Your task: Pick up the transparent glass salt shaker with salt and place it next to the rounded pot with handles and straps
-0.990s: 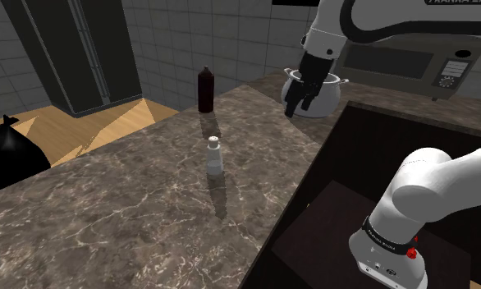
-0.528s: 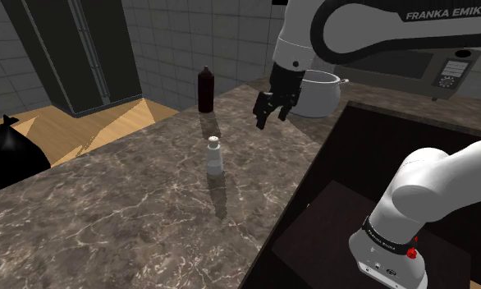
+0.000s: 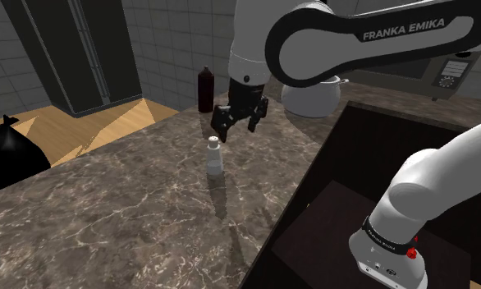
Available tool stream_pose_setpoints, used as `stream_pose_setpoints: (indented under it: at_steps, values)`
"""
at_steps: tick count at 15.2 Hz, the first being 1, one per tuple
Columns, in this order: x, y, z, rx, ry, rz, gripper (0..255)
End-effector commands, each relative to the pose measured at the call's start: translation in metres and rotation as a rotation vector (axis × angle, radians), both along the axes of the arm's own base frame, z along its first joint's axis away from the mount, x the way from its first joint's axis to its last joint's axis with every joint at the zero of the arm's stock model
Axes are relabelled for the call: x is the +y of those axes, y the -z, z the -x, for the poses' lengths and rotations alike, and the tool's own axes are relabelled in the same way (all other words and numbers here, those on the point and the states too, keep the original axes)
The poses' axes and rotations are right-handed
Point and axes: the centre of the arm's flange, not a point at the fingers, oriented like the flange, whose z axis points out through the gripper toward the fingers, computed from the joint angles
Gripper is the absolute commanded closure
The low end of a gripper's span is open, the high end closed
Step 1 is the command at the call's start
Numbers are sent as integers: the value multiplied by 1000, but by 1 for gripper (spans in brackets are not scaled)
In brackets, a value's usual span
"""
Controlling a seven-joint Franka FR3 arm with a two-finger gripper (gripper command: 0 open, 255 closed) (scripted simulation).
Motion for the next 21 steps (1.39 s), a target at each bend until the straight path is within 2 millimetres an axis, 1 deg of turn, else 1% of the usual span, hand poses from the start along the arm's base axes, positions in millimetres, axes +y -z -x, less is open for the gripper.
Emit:
stream_pose_setpoints:
  at_steps: [1,3,4,10,11,19,20,21]
  values:
    - [27,8,-8,-8,27,8,0]
    - [52,13,-18,-14,50,19,0]
    - [57,15,-20,-16,55,21,0]
    - [55,46,-27,-16,55,21,0]
    - [55,54,-29,-16,55,21,0]
    - [55,54,-29,-16,55,21,0]
    - [55,54,-29,-16,55,21,255]
    - [55,54,-29,-16,55,21,255]
